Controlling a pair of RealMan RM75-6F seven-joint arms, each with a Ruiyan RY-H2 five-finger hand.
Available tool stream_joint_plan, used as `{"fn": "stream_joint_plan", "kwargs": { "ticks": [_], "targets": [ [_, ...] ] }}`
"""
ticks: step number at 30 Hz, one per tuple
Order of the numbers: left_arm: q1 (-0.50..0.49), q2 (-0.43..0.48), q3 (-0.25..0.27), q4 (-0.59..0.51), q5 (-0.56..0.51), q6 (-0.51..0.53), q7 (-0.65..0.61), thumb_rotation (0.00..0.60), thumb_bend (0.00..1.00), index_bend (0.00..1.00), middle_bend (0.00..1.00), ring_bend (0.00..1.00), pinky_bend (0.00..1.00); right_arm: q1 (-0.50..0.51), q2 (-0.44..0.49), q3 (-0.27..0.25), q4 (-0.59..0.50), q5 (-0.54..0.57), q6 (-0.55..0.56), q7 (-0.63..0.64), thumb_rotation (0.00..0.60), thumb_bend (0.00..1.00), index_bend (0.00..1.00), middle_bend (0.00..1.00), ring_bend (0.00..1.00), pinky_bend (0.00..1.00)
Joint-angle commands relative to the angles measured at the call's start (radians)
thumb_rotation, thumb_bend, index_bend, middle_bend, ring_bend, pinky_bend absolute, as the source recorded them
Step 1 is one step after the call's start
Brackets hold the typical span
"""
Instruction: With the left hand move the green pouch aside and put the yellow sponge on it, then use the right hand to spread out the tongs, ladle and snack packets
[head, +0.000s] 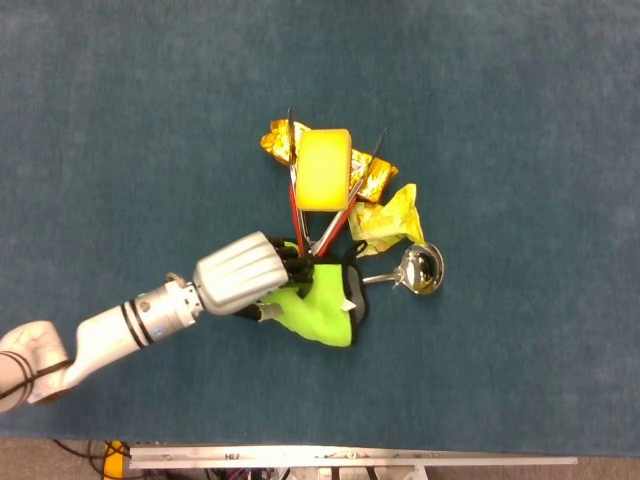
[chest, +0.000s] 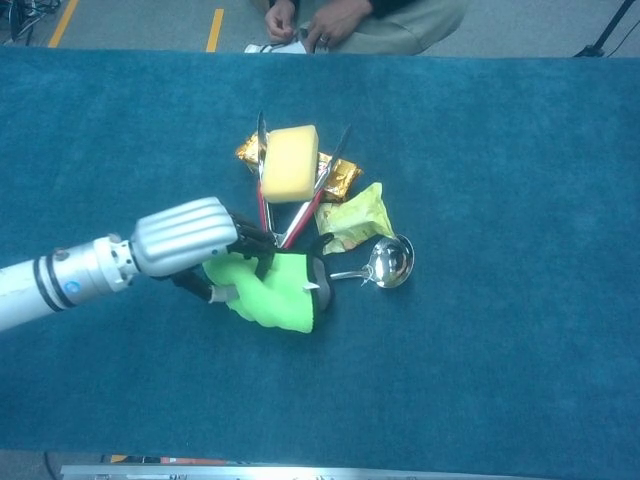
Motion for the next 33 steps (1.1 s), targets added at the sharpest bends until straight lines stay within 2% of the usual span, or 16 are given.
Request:
{"fn": "stream_joint_plan", "kwargs": {
  "ticks": [1, 7, 15, 22, 33],
  "targets": [
    [0.001, 0.073, 0.006, -0.075, 0.0, 0.019, 0.042, 0.6, 0.37, 0.51, 0.43, 0.48, 0.57, 0.001, 0.0, 0.0, -0.002, -0.001, -0.001, -0.001, 0.6, 0.12, 0.03, 0.27, 0.22, 0.41],
    [0.001, 0.177, 0.012, -0.174, -0.01, 0.009, 0.108, 0.6, 0.37, 0.51, 0.43, 0.48, 0.57, 0.0, -0.002, -0.001, -0.001, -0.007, 0.002, 0.003, 0.6, 0.12, 0.03, 0.27, 0.22, 0.41],
    [0.027, 0.268, -0.01, -0.226, -0.061, 0.011, 0.159, 0.6, 0.37, 0.5, 0.42, 0.48, 0.57, -0.003, 0.001, -0.002, -0.007, -0.015, 0.009, 0.007, 0.6, 0.12, 0.03, 0.27, 0.22, 0.41],
    [0.057, 0.325, -0.042, -0.234, -0.114, 0.022, 0.178, 0.6, 0.37, 0.5, 0.42, 0.47, 0.57, -0.006, 0.001, -0.002, -0.006, -0.024, 0.015, 0.014, 0.6, 0.12, 0.03, 0.27, 0.22, 0.41],
    [0.101, 0.36, -0.087, -0.187, -0.189, 0.018, 0.191, 0.6, 0.37, 0.5, 0.42, 0.47, 0.57, -0.005, -0.001, -0.001, -0.009, -0.026, 0.015, 0.011, 0.6, 0.12, 0.03, 0.27, 0.22, 0.41]
  ]
}}
